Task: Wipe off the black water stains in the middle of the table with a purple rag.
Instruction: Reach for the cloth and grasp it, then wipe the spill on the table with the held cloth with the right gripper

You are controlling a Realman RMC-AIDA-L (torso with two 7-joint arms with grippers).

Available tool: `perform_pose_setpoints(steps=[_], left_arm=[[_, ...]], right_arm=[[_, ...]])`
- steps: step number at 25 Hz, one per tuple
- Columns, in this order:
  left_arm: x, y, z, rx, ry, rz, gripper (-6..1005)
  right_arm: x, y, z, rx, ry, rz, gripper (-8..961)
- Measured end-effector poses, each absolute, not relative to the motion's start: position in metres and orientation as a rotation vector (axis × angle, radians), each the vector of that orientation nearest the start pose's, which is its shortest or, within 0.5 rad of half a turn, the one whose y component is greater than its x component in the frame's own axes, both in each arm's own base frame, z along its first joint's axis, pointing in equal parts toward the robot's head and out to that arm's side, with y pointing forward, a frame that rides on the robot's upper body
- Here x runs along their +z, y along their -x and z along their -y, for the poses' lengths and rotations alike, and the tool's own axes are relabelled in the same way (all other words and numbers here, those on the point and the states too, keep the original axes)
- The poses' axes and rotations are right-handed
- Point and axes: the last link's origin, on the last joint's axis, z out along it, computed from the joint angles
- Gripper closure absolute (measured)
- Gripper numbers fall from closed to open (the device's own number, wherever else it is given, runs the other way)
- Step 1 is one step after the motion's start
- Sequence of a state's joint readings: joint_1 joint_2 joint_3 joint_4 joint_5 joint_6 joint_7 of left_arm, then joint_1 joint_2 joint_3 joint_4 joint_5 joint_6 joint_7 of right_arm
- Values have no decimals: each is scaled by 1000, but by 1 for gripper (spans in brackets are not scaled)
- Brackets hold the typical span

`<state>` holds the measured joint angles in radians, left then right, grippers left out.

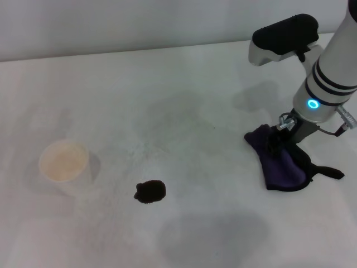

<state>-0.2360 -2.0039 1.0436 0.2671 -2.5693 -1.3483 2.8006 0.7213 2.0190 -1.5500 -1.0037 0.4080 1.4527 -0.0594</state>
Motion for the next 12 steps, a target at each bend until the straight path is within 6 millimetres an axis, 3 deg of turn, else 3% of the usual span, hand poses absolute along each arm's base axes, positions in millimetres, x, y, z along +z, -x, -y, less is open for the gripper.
perform_pose_setpoints(steps=[4, 12], left_arm=[[75, 372, -286, -676, 1581, 315, 119], [76, 372, -288, -673, 1575, 316, 120]], right_arm=[[-25, -229, -365, -775, 2118, -1383, 782], [-50, -213, -355, -783, 2221, -1306, 836]])
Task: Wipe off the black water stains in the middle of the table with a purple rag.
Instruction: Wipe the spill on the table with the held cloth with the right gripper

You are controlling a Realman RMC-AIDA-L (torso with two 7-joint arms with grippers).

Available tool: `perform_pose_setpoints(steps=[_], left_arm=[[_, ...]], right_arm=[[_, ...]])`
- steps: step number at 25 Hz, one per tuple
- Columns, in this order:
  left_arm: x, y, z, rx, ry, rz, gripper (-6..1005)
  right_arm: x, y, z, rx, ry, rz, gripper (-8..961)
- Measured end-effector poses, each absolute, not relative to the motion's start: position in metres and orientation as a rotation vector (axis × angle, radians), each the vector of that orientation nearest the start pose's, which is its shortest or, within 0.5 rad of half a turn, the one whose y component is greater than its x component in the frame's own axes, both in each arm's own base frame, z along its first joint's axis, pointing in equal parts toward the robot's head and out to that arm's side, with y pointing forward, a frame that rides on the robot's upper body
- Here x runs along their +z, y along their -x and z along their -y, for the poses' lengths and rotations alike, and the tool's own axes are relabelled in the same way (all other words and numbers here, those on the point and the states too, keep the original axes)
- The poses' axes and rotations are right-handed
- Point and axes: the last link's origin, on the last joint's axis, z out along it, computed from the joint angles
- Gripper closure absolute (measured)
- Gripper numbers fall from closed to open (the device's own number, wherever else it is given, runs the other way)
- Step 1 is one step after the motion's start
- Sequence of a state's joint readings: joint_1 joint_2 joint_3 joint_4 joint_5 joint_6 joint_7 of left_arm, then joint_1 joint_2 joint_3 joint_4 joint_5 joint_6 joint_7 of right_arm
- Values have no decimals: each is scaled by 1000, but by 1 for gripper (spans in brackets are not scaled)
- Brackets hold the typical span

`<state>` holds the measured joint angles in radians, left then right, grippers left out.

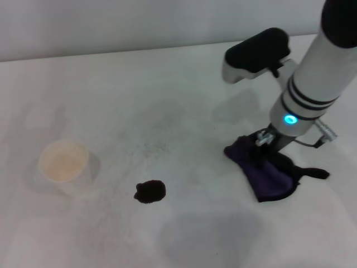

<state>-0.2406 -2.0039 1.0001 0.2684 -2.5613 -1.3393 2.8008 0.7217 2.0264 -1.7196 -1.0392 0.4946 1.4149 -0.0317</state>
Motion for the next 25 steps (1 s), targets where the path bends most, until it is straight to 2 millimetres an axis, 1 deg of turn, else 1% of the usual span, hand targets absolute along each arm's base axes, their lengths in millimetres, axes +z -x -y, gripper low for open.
perform_pose_setpoints(steps=[3, 11, 17, 21, 25], left_arm=[[76, 372, -290, -670, 1577, 318, 120], [73, 370, -290, -675, 1586, 320, 119], [71, 371, -287, -674, 1585, 324, 120], [69, 372, -284, -667, 1597, 326, 121], [67, 373, -282, -662, 1607, 327, 120]], right_arm=[[-61, -200, -348, -772, 2274, -1251, 856], [-97, -161, -329, -723, 2443, -1108, 856], [-131, -130, -306, -698, 2603, -1018, 858], [-142, -117, -295, -675, 2678, -1003, 858], [-150, -105, -290, -640, 2727, -966, 857]])
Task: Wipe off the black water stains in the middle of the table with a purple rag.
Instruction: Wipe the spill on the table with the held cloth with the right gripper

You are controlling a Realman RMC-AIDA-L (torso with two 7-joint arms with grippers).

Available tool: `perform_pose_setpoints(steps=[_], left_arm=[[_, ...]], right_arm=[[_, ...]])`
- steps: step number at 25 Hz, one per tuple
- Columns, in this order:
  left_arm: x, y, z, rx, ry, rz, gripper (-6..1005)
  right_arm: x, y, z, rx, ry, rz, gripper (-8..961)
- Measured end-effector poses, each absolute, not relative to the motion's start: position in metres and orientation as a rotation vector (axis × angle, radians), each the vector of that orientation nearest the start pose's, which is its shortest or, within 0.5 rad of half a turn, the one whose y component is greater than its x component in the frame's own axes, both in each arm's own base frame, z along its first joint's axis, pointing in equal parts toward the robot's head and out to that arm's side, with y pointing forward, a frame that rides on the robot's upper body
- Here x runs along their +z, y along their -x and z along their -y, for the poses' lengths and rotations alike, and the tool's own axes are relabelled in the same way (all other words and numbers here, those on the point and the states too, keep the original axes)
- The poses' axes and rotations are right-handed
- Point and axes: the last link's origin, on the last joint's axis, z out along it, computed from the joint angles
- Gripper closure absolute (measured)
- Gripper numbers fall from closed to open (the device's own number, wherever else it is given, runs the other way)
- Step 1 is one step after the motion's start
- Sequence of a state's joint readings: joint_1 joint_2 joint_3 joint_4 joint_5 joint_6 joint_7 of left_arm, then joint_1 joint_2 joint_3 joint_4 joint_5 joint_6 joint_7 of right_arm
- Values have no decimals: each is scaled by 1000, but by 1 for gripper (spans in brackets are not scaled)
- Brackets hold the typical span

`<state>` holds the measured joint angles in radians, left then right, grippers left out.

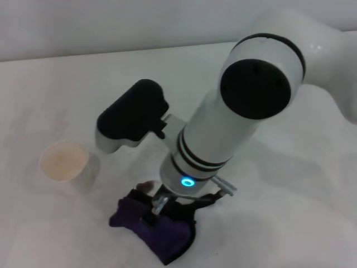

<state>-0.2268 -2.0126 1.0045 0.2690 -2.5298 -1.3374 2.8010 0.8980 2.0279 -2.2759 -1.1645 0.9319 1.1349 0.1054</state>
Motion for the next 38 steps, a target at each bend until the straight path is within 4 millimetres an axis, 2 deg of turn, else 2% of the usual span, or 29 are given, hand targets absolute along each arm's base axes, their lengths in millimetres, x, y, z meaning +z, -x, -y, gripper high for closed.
perform_pose_setpoints(steps=[6, 16, 20, 27, 30, 33, 38], left_arm=[[69, 375, -281, -656, 1603, 330, 119], [71, 379, -278, -645, 1600, 337, 119], [69, 378, -278, -644, 1598, 341, 119], [69, 378, -277, -647, 1597, 341, 120], [68, 379, -275, -647, 1596, 343, 120], [67, 380, -273, -643, 1595, 350, 120], [67, 383, -268, -637, 1586, 364, 119]], right_arm=[[-150, -102, -302, -617, 2692, -914, 857], [-123, -127, -339, -724, 2478, -899, 856], [-127, -123, -334, -722, 2507, -906, 856], [-155, -91, -301, -655, 2746, -868, 858], [-162, -81, -296, -615, 2830, -855, 858], [-162, -79, -301, -612, 2823, -840, 857], [-153, -92, -329, -652, 2703, -822, 857]])
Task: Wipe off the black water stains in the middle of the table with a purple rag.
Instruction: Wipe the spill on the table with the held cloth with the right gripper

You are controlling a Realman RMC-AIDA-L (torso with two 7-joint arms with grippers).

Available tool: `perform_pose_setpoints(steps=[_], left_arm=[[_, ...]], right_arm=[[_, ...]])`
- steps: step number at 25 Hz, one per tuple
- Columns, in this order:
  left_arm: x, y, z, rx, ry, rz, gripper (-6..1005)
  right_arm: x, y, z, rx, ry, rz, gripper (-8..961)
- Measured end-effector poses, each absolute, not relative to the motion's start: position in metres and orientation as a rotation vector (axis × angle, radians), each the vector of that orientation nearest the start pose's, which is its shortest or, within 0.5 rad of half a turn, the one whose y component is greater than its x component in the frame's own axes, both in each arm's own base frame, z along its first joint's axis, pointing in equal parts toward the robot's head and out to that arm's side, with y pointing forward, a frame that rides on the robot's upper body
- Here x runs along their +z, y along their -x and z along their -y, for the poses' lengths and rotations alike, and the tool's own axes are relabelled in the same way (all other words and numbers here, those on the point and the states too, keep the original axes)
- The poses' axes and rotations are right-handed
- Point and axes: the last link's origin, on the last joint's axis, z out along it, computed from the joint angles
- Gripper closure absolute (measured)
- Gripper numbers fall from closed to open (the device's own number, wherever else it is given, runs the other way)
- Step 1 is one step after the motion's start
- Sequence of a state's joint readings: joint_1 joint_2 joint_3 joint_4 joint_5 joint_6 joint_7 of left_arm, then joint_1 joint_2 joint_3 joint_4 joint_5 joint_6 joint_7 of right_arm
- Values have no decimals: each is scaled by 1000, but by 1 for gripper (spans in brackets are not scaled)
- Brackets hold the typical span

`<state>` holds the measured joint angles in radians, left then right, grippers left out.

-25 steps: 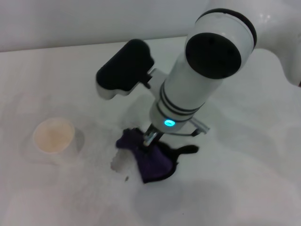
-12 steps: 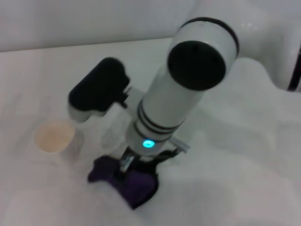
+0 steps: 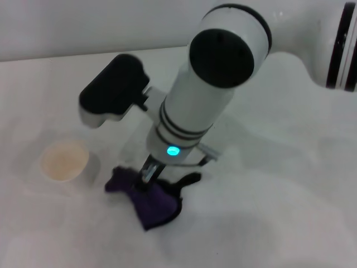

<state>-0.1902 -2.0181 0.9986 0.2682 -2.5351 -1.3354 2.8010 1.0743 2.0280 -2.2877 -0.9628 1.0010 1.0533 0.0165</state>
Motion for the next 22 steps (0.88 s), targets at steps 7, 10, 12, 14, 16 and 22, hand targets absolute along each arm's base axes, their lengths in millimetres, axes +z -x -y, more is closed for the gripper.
perform_pose_setpoints(steps=[7, 10, 12, 14, 16, 22], left_arm=[[66, 382, -267, -641, 1581, 359, 119], [66, 382, -267, -643, 1580, 359, 119], [66, 381, -269, -644, 1583, 357, 119], [65, 380, -271, -647, 1584, 356, 120], [65, 379, -271, -649, 1585, 356, 120], [63, 376, -273, -659, 1583, 351, 120]], right_arm=[[-127, -121, -360, -713, 2524, -846, 857], [-115, -136, -368, -738, 2457, -871, 858], [-111, -142, -370, -750, 2426, -881, 858], [-110, -145, -371, -757, 2398, -885, 858], [-111, -145, -368, -763, 2398, -881, 858], [-130, -121, -341, -727, 2550, -843, 857]])
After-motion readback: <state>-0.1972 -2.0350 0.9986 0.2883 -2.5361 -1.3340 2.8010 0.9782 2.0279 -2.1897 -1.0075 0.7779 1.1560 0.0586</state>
